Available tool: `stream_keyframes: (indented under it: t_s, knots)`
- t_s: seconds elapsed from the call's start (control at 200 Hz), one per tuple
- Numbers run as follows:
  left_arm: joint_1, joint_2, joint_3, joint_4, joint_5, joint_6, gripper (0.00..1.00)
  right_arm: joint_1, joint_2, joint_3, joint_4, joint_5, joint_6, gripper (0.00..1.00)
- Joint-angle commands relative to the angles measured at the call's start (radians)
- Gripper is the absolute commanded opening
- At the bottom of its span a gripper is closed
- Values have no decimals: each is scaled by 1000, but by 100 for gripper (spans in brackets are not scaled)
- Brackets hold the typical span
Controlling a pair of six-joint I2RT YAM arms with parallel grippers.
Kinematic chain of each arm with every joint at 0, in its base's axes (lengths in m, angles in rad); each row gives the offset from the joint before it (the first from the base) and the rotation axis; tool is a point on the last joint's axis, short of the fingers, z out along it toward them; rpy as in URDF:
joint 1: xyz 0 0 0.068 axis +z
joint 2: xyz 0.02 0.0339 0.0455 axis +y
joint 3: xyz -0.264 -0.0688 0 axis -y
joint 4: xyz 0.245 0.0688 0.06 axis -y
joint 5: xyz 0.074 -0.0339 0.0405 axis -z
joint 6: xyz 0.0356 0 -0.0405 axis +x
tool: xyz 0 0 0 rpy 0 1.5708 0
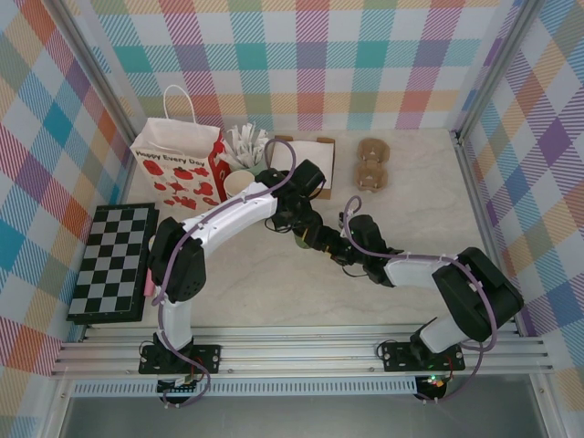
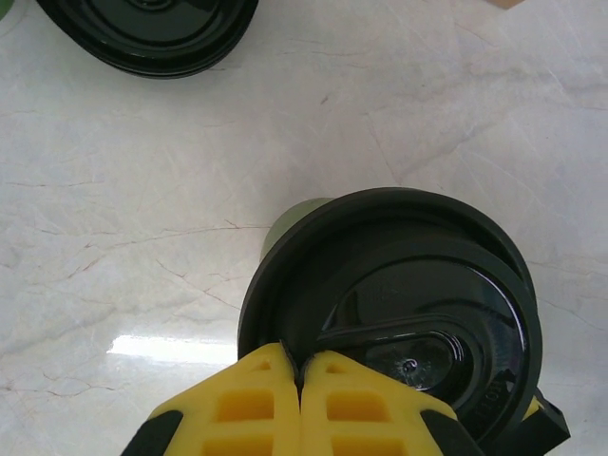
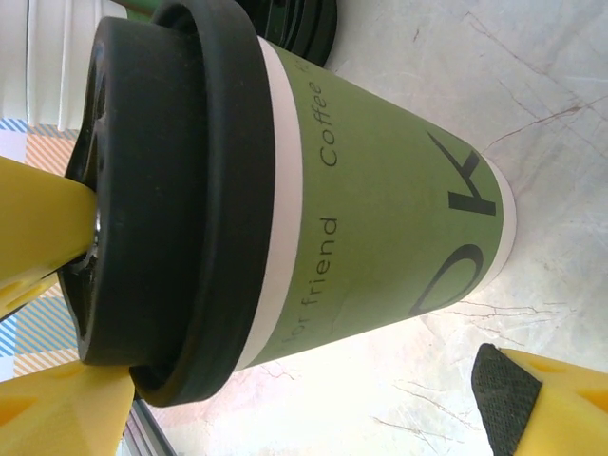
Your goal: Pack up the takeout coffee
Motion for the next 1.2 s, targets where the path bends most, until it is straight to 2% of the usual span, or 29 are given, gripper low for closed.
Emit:
stream_keyframes:
  t_s: [0.0,0.21,0.31,0.45,0.62,0.79,0.96,1.195]
  knots:
    - [-18,79,-28,-49,53,93,0,-12,-20,22,-110,-21,-37,94]
    - [-15,16,8,-60,55,284,0,-106,-168,74,-305,-93,-90,96]
    - [-15,13,29,-94,60,354,0,-157,-187,108,-368,-184,-127,97]
    - [-15,3,46,-114,89,432,0,-199,-160,205,-532,-242,-196,96]
    - [-15,-3,67,-144,125,524,0,-258,-96,301,-662,-298,-188,96]
    - [-14,-19,37,-126,167,604,0,-270,18,399,-807,-367,-238,89]
    - [-15,-46,-8,-90,163,622,0,-269,71,423,-849,-406,-273,82]
    - [-15,-46,-46,-60,167,611,0,-268,97,418,-843,-404,-256,82]
